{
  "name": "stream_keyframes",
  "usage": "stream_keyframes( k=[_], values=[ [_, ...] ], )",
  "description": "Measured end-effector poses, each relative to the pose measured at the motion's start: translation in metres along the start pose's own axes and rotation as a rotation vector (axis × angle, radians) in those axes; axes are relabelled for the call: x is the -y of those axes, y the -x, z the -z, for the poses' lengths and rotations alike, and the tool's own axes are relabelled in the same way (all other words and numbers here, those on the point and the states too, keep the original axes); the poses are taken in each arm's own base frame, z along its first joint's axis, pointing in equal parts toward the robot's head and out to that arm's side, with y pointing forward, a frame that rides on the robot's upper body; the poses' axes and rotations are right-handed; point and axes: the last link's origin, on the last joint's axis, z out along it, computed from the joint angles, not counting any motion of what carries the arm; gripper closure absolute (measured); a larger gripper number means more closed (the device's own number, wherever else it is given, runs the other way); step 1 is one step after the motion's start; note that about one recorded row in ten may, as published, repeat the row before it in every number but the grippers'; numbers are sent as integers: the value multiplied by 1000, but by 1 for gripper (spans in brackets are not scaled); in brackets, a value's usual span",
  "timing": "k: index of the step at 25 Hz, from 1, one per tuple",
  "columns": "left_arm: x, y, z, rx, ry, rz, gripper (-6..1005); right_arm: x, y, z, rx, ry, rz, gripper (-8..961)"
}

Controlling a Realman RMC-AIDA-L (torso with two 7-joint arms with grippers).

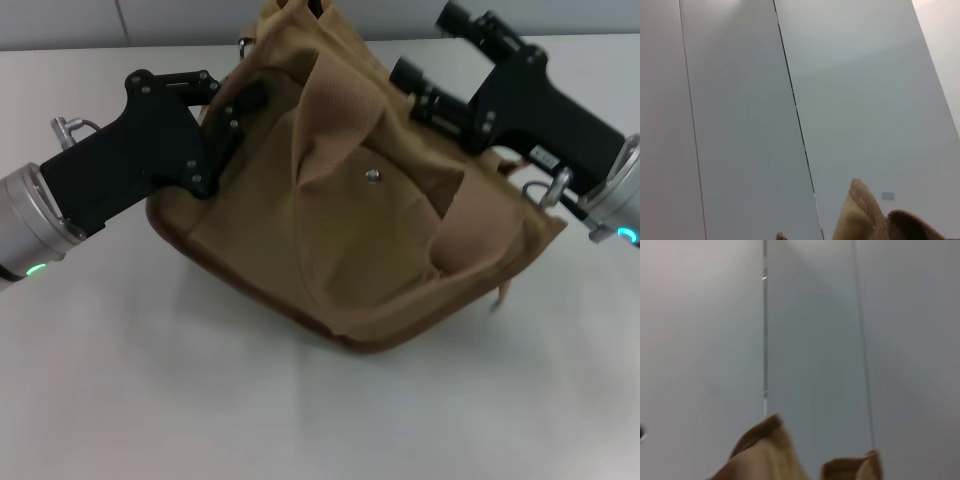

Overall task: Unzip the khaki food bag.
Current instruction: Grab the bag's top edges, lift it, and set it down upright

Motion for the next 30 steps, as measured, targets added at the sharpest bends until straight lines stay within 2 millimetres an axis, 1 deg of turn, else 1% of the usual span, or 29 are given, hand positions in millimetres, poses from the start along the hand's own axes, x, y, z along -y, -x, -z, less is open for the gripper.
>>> stream_keyframes(
  k=[7,11,19,25,28,30],
  values=[
    [0,0,-5,-5,11,2,941,-14,-8,1,-43,88,53,123],
    [0,-1,-6,-8,14,4,940,-15,-9,0,-49,87,72,124],
    [-1,-3,-7,-22,25,5,936,-11,-12,-19,-78,84,95,124],
    [-2,-5,-7,-36,33,4,933,-7,-12,-22,-77,64,96,230],
    [-3,-5,-7,-39,36,3,931,-5,-13,-23,-87,54,99,465],
    [-3,-6,-7,-40,38,3,930,-5,-13,-23,-87,57,101,516]
  ],
)
